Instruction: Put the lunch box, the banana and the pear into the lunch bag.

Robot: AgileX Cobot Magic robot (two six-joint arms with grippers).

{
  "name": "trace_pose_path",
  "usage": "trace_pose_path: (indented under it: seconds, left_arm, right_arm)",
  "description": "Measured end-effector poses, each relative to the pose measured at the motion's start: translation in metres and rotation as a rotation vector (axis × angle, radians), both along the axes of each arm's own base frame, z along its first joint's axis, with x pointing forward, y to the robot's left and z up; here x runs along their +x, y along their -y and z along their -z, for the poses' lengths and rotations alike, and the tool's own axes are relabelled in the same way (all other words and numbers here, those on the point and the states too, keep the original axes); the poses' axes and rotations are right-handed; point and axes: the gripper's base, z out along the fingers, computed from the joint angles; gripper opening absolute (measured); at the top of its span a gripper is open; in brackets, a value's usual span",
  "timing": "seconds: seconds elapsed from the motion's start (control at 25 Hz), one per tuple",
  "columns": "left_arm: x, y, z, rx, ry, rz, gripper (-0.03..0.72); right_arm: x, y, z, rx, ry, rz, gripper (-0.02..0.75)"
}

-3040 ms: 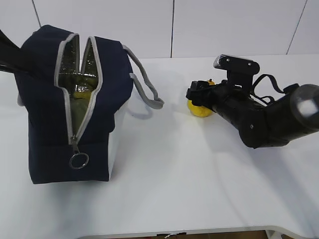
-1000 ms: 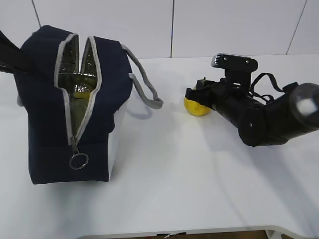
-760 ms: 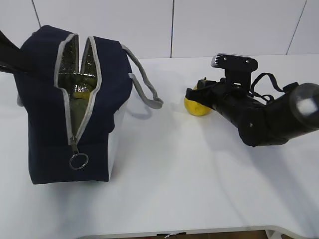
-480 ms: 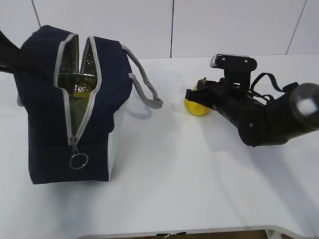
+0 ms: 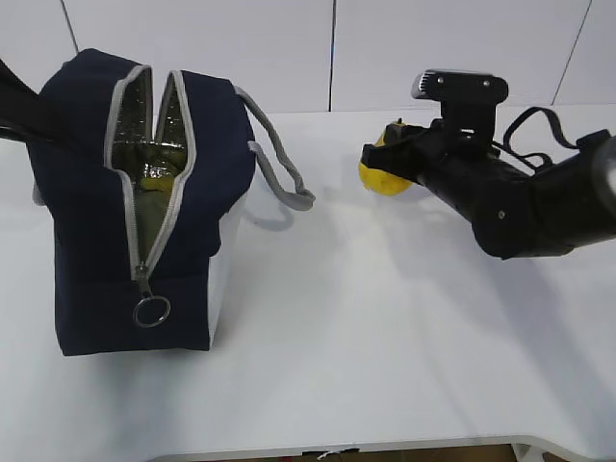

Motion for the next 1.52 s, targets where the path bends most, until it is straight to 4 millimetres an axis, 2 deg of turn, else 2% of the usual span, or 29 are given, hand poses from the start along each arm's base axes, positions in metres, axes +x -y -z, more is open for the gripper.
trace_pose_path:
  seconds: [0.28,0.48,0.68,0.92,1.2,1.52]
  left_arm:
    - [0.0,0.0,0.0,0.001,0.002,0.0,0.011]
    - [0.0,0.0,0.0,0.003,0.006,0.004,0.011]
    - [0.0,0.0,0.0,0.008,0.014,0.012,0.011]
    - [0.0,0.0,0.0,0.009,0.017,0.015,0.011]
    - [0.0,0.0,0.0,0.011,0.021,0.019,0.011]
    - [0.0,0.0,0.0,0.012,0.022,0.02,0.011]
  right_arm:
    - [-0.014,0.002,-0.058,-0.035,0.066,-0.053,0.179]
    - [-0.031,-0.001,-0.099,-0.14,0.166,-0.167,0.178]
    - [-0.044,-0.004,-0.124,-0.213,0.259,-0.254,0.178]
    - [-0.057,-0.013,-0.139,-0.175,0.343,-0.377,0.177]
    - [-0.087,-0.053,-0.153,-0.177,0.574,-0.705,0.177]
    - [-0.109,-0.082,-0.154,-0.142,0.602,-0.825,0.177]
